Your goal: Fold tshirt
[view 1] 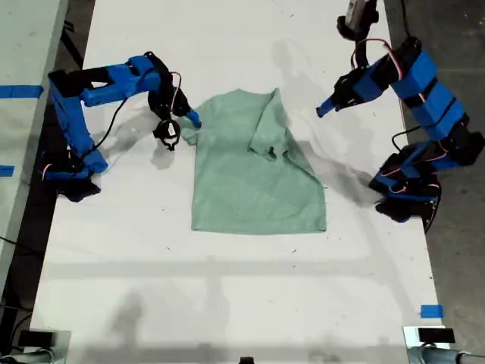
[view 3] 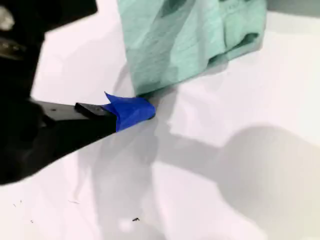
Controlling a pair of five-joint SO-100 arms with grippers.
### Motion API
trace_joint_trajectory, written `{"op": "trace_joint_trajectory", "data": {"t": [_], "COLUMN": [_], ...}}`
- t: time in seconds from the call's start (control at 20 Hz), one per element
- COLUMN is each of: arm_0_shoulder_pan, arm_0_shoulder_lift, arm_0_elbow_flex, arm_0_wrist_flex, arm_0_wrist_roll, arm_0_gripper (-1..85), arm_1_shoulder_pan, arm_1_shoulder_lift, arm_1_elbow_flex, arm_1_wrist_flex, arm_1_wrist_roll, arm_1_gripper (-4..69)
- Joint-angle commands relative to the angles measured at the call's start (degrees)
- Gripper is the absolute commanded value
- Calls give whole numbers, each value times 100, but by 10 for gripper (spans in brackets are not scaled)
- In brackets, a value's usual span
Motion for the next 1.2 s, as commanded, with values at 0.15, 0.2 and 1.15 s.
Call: {"op": "trace_joint_trajectory", "data": {"t": [0.15,0.2,1.15], "arm_0_shoulder_pan": [-158,-237,1503], "arm_0_shoulder_lift": [598,1037,-1433], "arm_0_elbow_flex": [-220,-176,-4412], "arm_0_wrist_flex": [105,246,88], "arm_0_wrist_roll": [-35,-44,316], "arm_0_gripper": [1,1,355], "arm_1_shoulder_pan": [-9,-9,-149], "arm_1_shoulder_lift": [510,545,923], "arm_1_elbow_flex": [167,237,1107], "arm_1_wrist_flex": [-123,-132,-536], "arm_1_wrist_roll": [97,105,422], "arm_1_gripper": [170,170,165]}}
